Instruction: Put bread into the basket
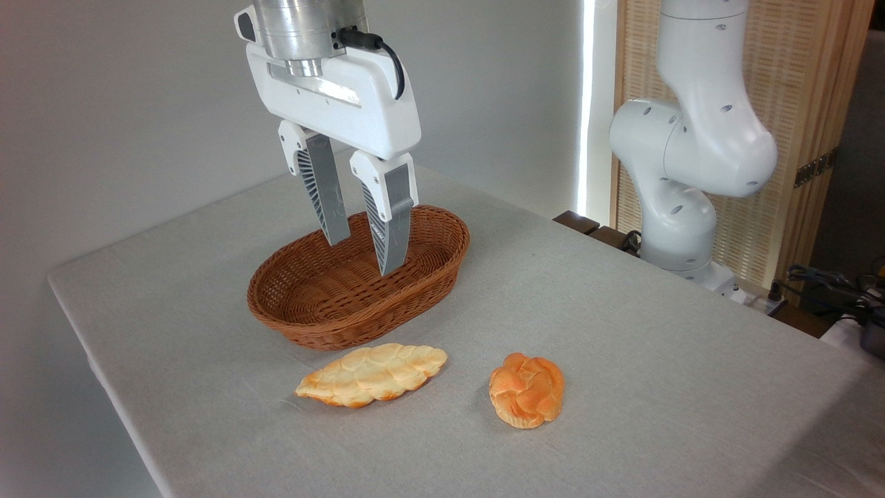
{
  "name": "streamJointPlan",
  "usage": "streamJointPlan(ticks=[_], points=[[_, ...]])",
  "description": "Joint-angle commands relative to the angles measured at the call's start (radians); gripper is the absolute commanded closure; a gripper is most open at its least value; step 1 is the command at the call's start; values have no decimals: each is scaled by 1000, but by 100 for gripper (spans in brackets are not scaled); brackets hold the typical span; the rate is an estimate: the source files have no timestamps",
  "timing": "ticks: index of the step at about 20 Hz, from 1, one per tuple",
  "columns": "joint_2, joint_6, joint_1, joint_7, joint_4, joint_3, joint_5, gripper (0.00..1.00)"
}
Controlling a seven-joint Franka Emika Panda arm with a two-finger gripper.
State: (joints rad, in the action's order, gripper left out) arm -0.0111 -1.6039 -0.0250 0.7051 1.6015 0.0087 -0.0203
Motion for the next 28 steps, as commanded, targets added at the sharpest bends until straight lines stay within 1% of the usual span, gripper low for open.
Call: streamJointPlan(ticks=[1, 12, 17, 21, 24, 28], points=[[-13, 22, 4, 4, 0, -1, 10, 0], [-16, 24, 2, 2, 3, -1, 10, 0], [-38, 22, 0, 2, 40, -1, 8, 0], [-82, 13, -1, 4, 103, -1, 8, 0], [-142, -5, -1, 5, 190, -1, 8, 0], [-259, -120, -3, 11, 354, 5, 8, 0]])
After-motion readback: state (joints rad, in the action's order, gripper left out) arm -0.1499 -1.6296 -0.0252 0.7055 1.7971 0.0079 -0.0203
